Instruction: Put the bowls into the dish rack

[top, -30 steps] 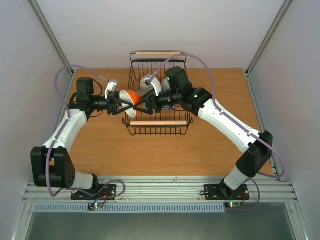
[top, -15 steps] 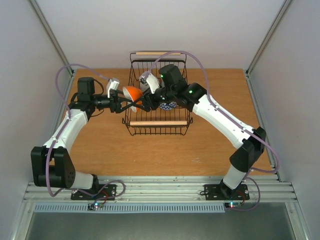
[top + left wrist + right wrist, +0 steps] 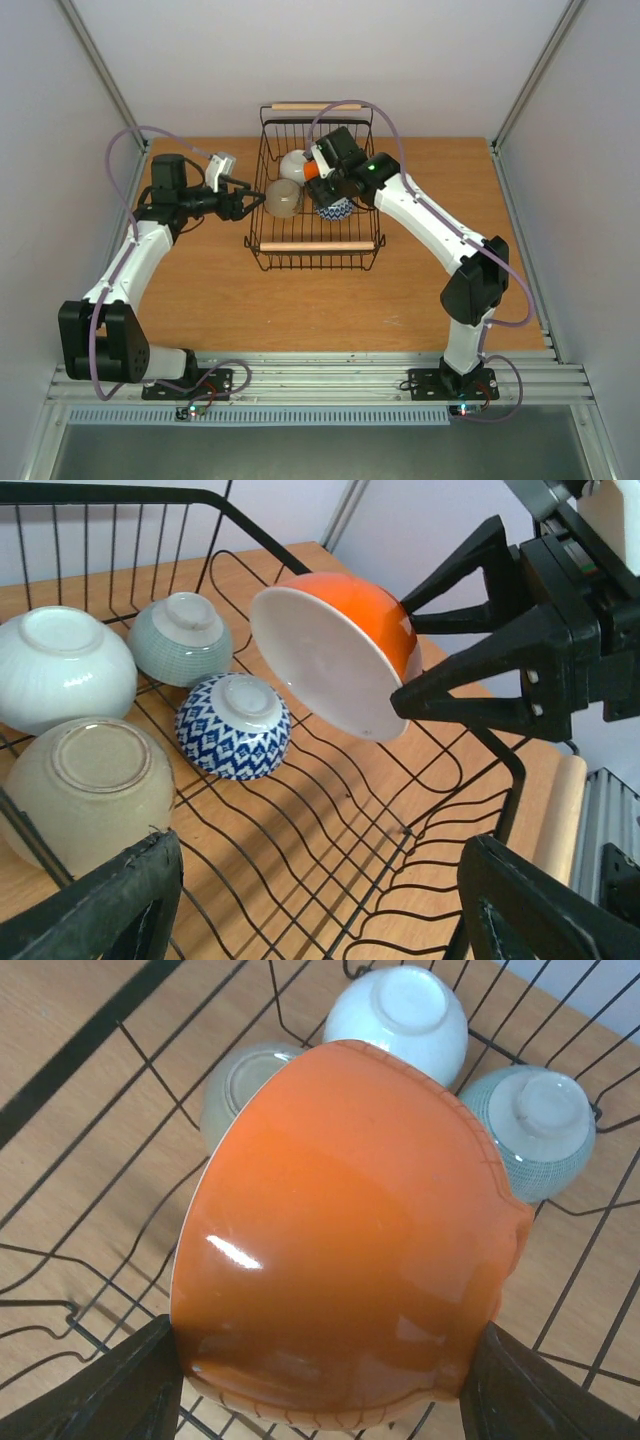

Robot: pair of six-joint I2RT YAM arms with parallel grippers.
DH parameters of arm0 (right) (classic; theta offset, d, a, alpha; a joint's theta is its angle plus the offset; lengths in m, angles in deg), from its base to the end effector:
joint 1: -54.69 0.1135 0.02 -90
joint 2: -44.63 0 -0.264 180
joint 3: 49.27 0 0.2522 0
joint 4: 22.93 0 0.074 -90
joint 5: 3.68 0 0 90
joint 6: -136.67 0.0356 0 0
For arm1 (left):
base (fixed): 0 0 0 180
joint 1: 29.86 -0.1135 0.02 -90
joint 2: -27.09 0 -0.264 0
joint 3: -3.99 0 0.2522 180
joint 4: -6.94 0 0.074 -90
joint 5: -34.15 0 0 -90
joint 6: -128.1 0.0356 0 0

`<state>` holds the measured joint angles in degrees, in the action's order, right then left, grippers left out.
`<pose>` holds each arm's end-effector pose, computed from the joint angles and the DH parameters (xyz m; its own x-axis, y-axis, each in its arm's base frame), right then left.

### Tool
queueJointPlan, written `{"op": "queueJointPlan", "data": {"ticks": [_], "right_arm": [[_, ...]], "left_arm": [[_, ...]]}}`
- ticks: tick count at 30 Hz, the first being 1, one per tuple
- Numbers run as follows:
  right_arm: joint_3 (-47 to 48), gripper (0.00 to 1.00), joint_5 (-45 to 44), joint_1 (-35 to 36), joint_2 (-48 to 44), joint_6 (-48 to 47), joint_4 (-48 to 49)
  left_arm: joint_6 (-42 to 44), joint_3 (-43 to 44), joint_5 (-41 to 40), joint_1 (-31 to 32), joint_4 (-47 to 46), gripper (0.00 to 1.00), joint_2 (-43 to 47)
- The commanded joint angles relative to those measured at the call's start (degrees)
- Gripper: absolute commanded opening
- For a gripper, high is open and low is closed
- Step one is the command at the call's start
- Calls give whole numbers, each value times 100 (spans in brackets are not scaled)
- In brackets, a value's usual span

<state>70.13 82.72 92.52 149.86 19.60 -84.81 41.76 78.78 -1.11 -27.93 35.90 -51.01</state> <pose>0.3233 0.2482 0.3489 -0.2569 -0.7745 -0.5780 -0.7812 0.5185 -0.3476 0.2961 -0.0391 0.3068 -0.4872 0.0533 -0.8716 0.7421 0.5514 -0.3811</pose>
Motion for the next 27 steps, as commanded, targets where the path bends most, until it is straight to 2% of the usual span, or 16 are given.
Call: {"op": "queueJointPlan", "data": {"ticks": [1,8,16,27], "right_arm": [[478,1,-317,67,211,-132,-382],[484,1,-219,133,424,-198,-668],[556,1,-401,463,804,-259,-883],[694,1,-780,819,1282,-238,-1062]], "left_arm": [[-39,75,-381,-17,-133,75,138],[-23,70,-567,-19,-132,75,100],[-114,84,-1373,-20,-136,75,94],[-111,93,-1422,-19,-132,75,86]]}}
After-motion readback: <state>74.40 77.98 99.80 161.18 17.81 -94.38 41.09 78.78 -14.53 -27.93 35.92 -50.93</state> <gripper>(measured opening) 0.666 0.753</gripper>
